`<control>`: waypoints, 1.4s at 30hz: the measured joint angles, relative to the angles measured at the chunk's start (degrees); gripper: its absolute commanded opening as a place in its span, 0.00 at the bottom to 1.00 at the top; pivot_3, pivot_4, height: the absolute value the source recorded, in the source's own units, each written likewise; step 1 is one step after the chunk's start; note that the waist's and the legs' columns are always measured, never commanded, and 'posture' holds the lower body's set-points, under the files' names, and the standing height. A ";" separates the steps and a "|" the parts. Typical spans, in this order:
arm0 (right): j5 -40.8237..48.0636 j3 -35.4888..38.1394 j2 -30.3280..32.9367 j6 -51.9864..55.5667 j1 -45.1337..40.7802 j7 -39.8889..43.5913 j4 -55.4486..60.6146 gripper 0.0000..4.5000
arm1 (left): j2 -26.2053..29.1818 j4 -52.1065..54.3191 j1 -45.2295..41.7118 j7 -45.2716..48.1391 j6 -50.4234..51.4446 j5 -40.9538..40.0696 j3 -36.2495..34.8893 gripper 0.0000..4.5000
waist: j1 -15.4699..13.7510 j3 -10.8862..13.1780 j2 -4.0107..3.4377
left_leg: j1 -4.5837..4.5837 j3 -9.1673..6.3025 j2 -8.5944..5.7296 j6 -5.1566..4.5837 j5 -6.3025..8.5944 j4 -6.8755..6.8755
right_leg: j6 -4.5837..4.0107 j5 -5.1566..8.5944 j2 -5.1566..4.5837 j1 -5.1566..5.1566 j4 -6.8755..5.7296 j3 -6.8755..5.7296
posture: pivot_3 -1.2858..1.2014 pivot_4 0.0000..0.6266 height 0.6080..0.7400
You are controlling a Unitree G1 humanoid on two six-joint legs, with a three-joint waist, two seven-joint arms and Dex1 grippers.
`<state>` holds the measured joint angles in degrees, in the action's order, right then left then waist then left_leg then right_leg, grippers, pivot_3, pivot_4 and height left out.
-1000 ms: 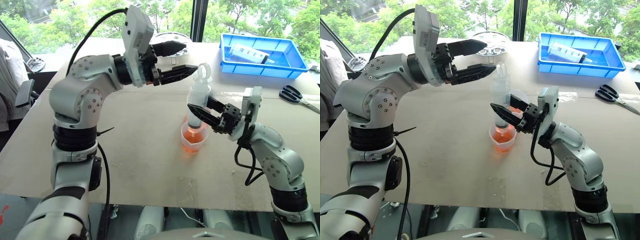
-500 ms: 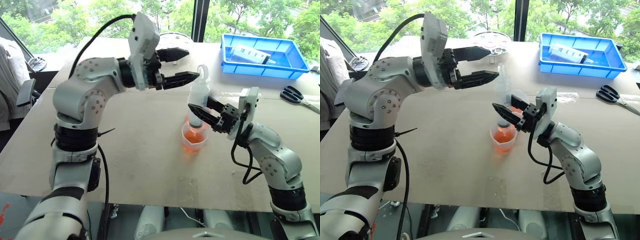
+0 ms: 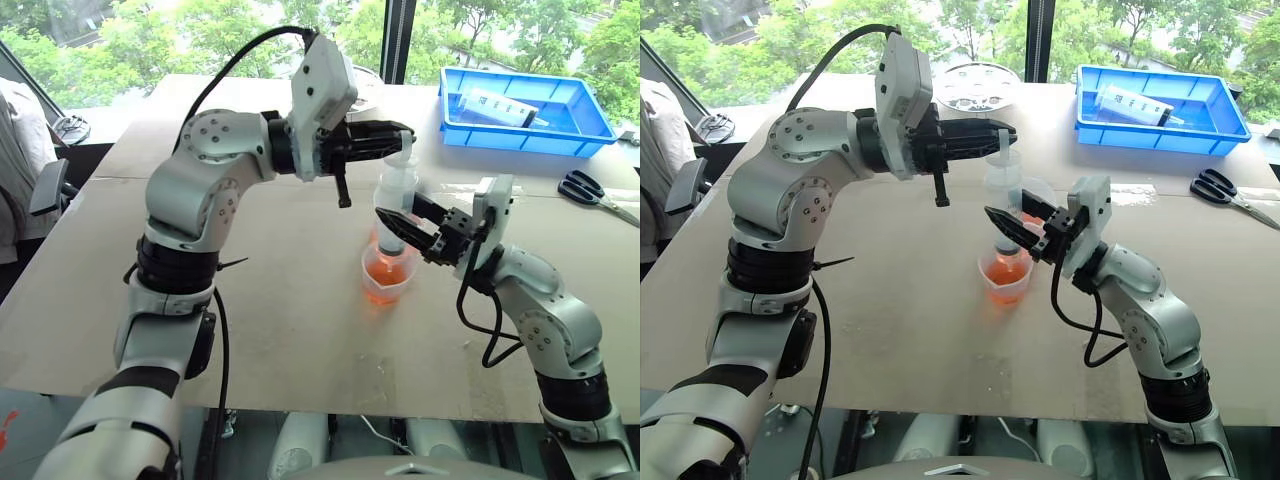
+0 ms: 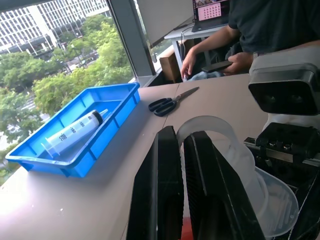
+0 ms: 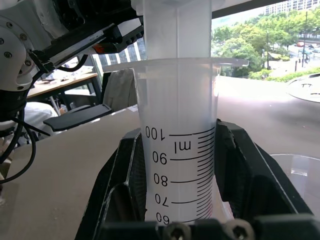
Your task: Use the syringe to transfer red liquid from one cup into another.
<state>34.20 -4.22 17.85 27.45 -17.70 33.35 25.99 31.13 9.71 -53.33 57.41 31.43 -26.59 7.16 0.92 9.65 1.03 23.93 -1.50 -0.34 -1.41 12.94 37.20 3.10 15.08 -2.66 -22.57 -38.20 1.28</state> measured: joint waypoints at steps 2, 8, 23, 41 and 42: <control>-0.09 -0.65 -0.16 0.03 0.56 0.18 -0.06 0.32 | 0.46 1.30 1.91 0.04 -0.46 0.19 0.02 0.00 | -0.06 0.00 0.00 | 0.00 0.00 0.00 0.00 0.00 0.00 | 0.00 0.00 0.00 0.00 0.00 0.00 | 0.52 0.24 1.00; 0.25 -1.30 -0.21 0.32 0.65 1.07 -0.04 0.32 | 2.12 4.81 4.80 0.06 -0.15 0.19 -0.12 0.00 | -0.13 0.00 0.00 | 0.00 -0.02 -0.01 -0.01 0.00 0.02 | 0.00 0.00 -0.01 0.04 0.00 -0.02 | 0.52 0.24 1.00; 3.17 -1.26 0.67 2.43 -1.81 1.03 -0.02 0.32 | 2.53 7.07 6.38 -0.05 0.75 0.11 -1.71 0.00 | -0.11 0.00 0.00 | 0.00 -0.03 0.00 -0.01 0.00 0.02 | 0.00 0.00 0.00 0.03 0.00 -0.04 | 0.52 0.24 1.00; 17.54 12.60 2.79 9.39 -8.07 -10.82 4.48 0.32 | -4.21 5.56 2.30 -18.57 29.09 -32.46 -21.07 1.00 | 0.08 0.00 0.01 | -0.01 -0.06 0.05 0.00 0.00 0.04 | 0.00 0.00 -0.02 0.02 -0.08 -0.04 | 0.52 0.24 1.00; 19.87 13.52 3.43 10.84 -8.88 -12.26 4.51 0.32 | -4.21 5.27 1.98 -20.61 30.38 -35.05 -22.62 1.00 | 0.02 0.00 0.01 | -0.01 -0.06 0.04 0.00 0.00 0.04 | 0.00 0.00 -0.02 0.02 -0.07 -0.05 | 0.52 0.24 1.00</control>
<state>54.07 9.30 21.28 38.29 -26.59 21.09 30.50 26.93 14.98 -51.35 36.80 61.81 -61.64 -15.46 0.94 9.65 1.04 23.92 -1.56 -0.30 -1.42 12.94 37.25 3.10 15.08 -2.68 -22.55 -38.28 1.23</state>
